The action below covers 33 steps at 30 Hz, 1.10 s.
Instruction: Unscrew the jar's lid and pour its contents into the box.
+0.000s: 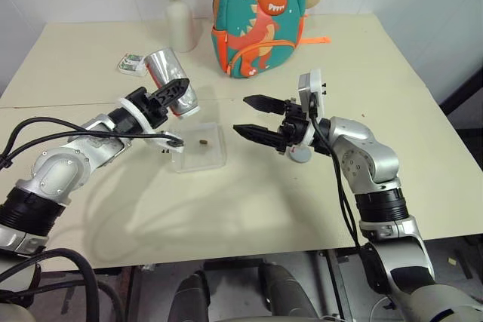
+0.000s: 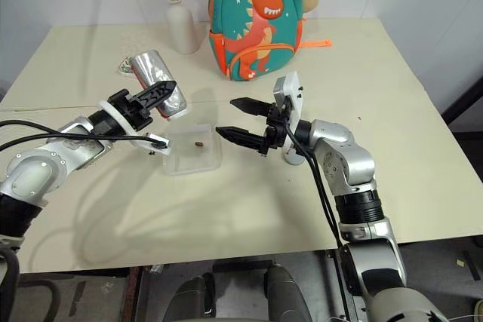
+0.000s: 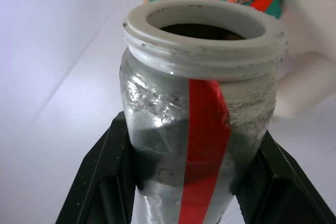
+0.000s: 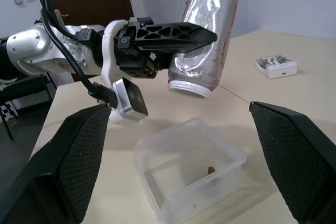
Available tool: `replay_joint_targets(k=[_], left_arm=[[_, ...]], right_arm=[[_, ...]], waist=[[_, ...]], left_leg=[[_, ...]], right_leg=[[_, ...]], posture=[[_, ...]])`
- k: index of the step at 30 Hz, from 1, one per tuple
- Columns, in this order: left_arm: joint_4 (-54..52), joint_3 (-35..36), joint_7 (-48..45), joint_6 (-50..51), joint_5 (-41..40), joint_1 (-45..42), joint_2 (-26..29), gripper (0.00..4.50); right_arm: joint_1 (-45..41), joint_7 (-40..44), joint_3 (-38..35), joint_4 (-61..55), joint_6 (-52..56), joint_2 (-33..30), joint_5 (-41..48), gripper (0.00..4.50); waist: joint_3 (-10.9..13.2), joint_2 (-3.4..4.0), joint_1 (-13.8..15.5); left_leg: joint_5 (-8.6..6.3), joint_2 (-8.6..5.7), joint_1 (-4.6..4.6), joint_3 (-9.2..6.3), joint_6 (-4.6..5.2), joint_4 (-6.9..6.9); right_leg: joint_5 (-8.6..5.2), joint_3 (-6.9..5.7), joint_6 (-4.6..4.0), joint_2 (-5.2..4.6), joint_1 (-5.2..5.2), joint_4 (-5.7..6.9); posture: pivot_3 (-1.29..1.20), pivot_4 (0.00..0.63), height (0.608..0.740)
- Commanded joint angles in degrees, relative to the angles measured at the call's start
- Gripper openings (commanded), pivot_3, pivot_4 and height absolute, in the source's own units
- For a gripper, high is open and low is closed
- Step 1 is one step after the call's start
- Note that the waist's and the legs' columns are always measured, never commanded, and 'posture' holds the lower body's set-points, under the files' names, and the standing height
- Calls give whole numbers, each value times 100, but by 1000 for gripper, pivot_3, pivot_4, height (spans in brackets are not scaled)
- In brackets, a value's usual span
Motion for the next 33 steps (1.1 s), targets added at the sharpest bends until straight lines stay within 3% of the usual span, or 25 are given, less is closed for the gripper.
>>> replay_joint_targets(k=[1, 4, 8, 12, 15, 17, 21, 27, 33], left_arm=[[-370, 549, -159, -125, -512, 142, 269, 1999], [-503, 942, -409, -189, -1180, 330, 241, 1999], [-601, 1760, -2175, 411, -4364, 875, -690, 1999], [-918, 2737, -3388, 2608, -6441, 924, -1798, 1999], [-688, 3511, -3377, 3977, -7343, 604, -2313, 1999], [-387, 3893, -3199, 4516, -7631, 425, -2474, 1999], [341, 4412, -2945, 4647, -8077, 224, -2684, 1999], [2030, 4374, -2795, 3572, -8131, 22, -2693, 1999], [2811, 4321, -3002, 2876, -8398, 42, -2713, 1999]], right_arm=[[-20, 47, -115, -95, -80, 34, 120, 4470], [-22, 69, -128, -46, -94, 30, 112, 4470], [-10, 118, -91, -37, -84, 5, 86, 4470], [-45, 175, -87, -40, -50, -45, 86, 4470], [-99, 318, -43, -43, -38, -161, 45, 4470], [-150, 417, -7, -19, -88, -261, -27, 4470], [-244, 717, 163, 91, -387, -518, -322, 4470], [-384, 866, 183, 248, -583, -591, -486, 4470], [-452, 915, 217, 295, -682, -541, -585, 4470]], waist=[[0, 0, -1], [0, 0, 15], [-2, 4, 18], [-1, 1, 9], [-1, 0, -13], [-1, 0, -14], [-1, 0, -26], [-2, -2, -14], [-3, -4, 17]], left_leg=[[0, 0, 0, 0, 0, 1], [0, 0, 0, 0, 0, 3], [0, 1, 2, 2, 1, 7], [-1, 10, -4, -1, 2, 31], [-2, 25, -7, -20, 2, 64], [-2, 28, -3, -27, 2, 73], [1, 28, 12, -31, 0, 79], [8, 29, 3, -31, -6, 79], [7, 30, -1, -28, -8, 71]], right_leg=[[0, 0, 0, 0, 0, 0], [0, 0, 0, 0, 1, 1], [0, 0, 0, -2, 6, 5], [0, -3, 0, 8, 6, 16], [7, -5, -5, 34, 13, 28], [13, -5, -6, 41, 20, 33], [30, -4, -5, 44, 35, 30], [44, -4, -2, 44, 33, 14], [46, -5, -1, 44, 32, 0]], posture=[[0, 150, 740], [0, 150, 740], [0, 150, 740], [0, 150, 740], [0, 150, 740], [0, 150, 740], [0, 150, 740], [0, 150, 740], [0, 150, 740]])
